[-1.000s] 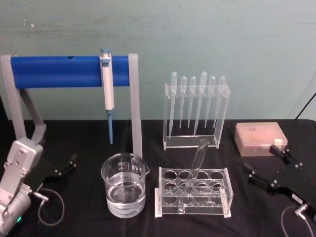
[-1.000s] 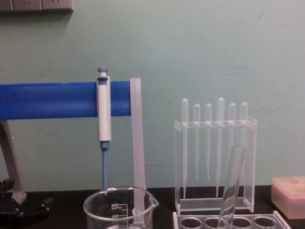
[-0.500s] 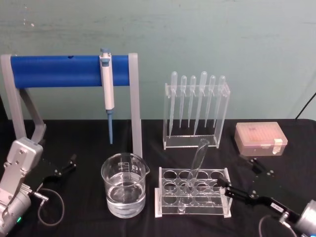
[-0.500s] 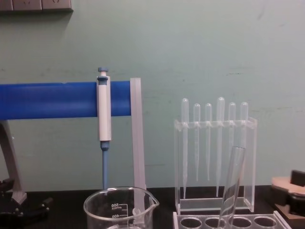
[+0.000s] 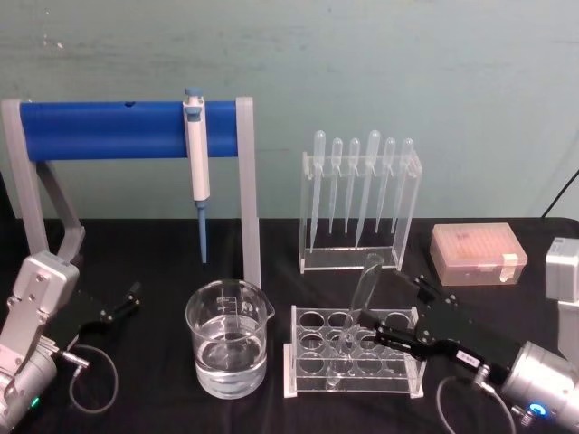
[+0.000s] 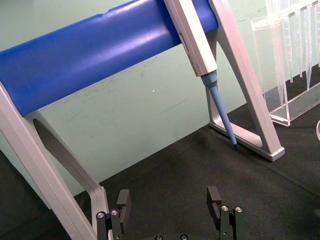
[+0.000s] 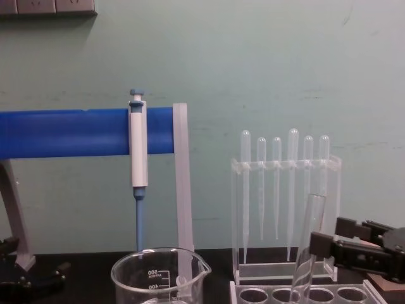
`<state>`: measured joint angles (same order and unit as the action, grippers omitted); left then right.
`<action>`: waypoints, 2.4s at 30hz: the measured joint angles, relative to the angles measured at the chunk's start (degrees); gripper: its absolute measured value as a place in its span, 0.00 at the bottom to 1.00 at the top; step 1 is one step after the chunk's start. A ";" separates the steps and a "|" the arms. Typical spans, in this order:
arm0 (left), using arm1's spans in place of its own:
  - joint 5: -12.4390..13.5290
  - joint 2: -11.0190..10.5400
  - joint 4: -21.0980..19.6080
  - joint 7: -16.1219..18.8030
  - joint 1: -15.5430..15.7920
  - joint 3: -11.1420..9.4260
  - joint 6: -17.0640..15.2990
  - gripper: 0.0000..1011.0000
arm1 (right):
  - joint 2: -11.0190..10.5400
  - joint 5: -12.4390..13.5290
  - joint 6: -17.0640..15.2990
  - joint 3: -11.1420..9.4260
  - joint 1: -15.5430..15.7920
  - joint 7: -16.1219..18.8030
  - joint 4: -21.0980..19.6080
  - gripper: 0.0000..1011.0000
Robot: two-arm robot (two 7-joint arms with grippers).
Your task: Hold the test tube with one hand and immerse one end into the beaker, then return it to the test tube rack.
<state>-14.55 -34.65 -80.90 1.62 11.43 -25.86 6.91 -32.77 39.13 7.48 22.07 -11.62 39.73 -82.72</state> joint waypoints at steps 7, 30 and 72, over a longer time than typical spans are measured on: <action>0.00 0.00 0.00 0.00 0.00 0.00 0.00 0.99 | 1.54 0.09 -0.57 0.76 -2.25 0.79 2.10 0.99; 0.00 0.00 0.00 0.00 0.00 0.00 0.00 0.99 | 4.02 0.36 -0.28 2.30 -4.88 1.41 5.41 0.99; 0.00 0.00 0.00 0.00 0.00 0.00 0.00 0.99 | -0.77 -0.83 -5.81 2.29 -2.77 -2.96 -7.24 0.22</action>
<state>-14.55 -34.65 -80.90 1.62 11.43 -25.86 6.91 -33.54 38.30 1.67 24.36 -14.39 36.78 -89.96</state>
